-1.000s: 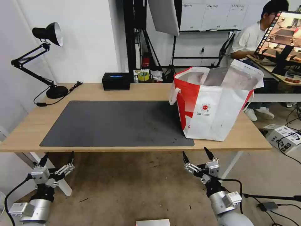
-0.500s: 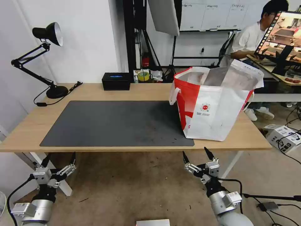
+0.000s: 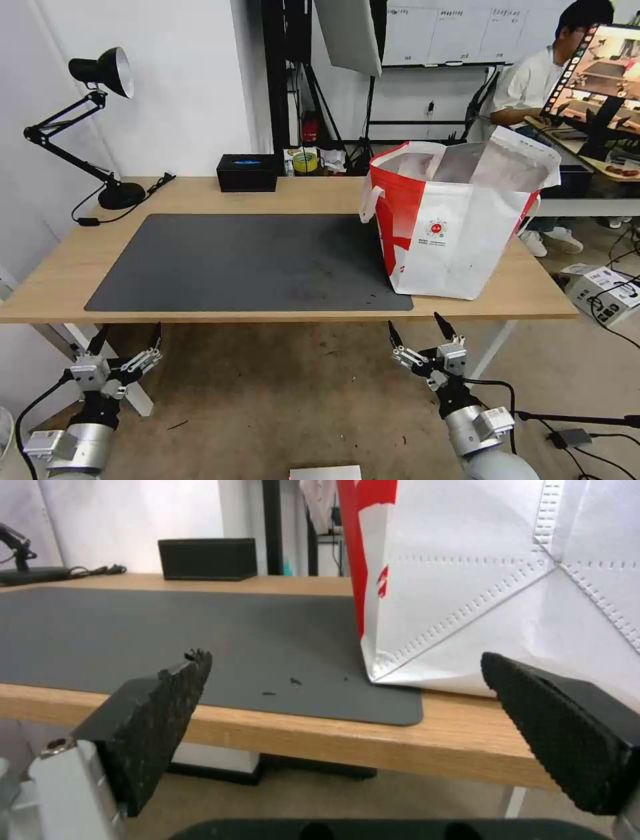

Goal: Pick up the trash from the table and place it into the takeout bag.

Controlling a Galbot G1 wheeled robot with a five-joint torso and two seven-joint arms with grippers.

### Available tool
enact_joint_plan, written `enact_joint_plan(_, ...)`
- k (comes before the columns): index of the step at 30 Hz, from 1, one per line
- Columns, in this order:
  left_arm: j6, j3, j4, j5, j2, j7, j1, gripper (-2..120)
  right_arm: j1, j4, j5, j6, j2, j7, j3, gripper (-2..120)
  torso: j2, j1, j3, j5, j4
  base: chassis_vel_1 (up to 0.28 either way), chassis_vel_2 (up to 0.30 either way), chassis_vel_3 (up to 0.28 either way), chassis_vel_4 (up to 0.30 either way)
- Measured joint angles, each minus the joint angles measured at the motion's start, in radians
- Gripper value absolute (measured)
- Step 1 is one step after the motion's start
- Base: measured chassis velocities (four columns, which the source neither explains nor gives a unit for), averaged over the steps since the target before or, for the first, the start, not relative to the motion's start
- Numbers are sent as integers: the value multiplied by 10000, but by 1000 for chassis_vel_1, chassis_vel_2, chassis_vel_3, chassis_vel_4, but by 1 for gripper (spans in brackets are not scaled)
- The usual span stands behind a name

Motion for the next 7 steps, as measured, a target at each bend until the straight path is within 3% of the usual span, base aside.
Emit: enact_joint_plan(7,3,0,0,-2,1,-1,-1,100,0,0,0,0,0,0,0,100,0,0,0,0,0,0,0,0,0)
